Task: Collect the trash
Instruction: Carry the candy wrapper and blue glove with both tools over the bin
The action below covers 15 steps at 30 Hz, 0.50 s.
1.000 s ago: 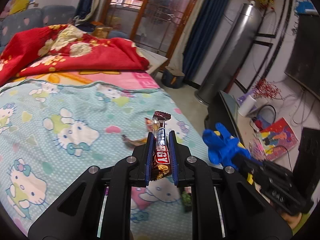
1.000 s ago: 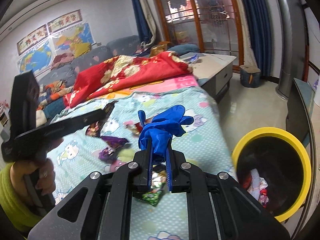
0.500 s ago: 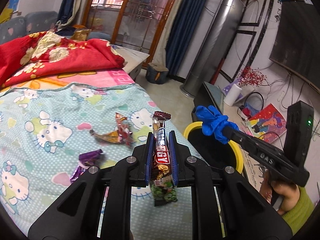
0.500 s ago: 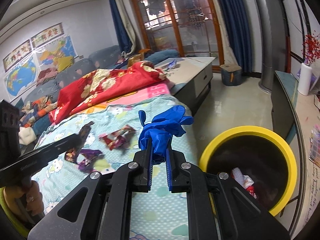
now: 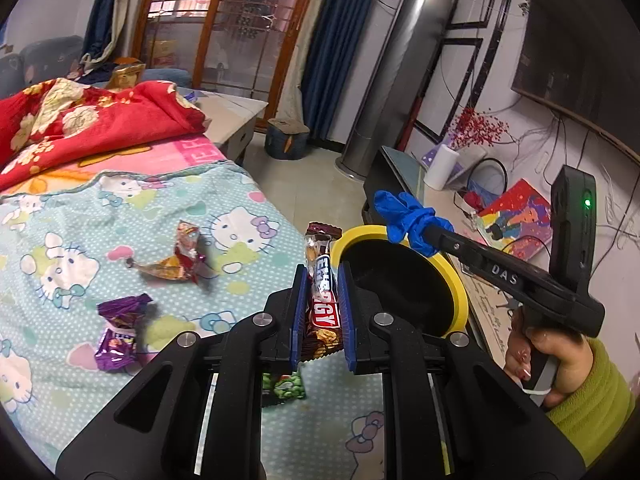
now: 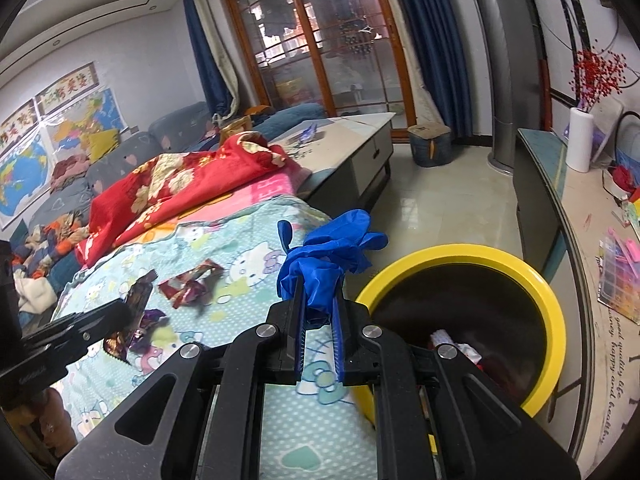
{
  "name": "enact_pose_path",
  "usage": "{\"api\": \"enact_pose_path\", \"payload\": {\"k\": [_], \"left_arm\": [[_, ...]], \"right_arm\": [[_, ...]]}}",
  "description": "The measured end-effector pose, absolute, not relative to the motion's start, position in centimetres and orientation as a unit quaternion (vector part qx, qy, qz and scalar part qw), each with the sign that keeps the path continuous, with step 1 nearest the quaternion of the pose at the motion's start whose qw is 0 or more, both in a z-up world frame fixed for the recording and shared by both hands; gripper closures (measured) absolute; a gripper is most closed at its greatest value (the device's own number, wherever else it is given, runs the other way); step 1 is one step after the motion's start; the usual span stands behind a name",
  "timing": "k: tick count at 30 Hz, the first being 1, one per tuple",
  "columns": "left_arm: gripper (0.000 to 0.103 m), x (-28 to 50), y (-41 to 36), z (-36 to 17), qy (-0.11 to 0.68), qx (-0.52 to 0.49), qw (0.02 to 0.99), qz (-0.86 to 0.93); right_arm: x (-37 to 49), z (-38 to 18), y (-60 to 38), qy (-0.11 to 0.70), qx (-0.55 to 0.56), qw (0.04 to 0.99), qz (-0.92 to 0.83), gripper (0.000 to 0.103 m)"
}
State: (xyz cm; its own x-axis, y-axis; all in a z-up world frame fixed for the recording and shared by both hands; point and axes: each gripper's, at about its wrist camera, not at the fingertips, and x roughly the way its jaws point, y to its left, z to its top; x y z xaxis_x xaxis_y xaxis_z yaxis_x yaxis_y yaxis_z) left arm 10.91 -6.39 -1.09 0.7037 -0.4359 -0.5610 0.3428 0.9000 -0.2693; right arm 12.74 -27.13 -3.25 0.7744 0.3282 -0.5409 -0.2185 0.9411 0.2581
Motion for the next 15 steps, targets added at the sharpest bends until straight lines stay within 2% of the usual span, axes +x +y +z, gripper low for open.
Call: {"api": "enact_pose_path", "payload": {"k": [15], "left_arm": [[0.093, 10.7, -10.3, -2.4, 0.335, -0.042, 0.910, -0.242]], "right_arm": [[13.3, -4.4, -31.2, 0.306, 0.117, 0.939, 0.105, 0.092]]}}
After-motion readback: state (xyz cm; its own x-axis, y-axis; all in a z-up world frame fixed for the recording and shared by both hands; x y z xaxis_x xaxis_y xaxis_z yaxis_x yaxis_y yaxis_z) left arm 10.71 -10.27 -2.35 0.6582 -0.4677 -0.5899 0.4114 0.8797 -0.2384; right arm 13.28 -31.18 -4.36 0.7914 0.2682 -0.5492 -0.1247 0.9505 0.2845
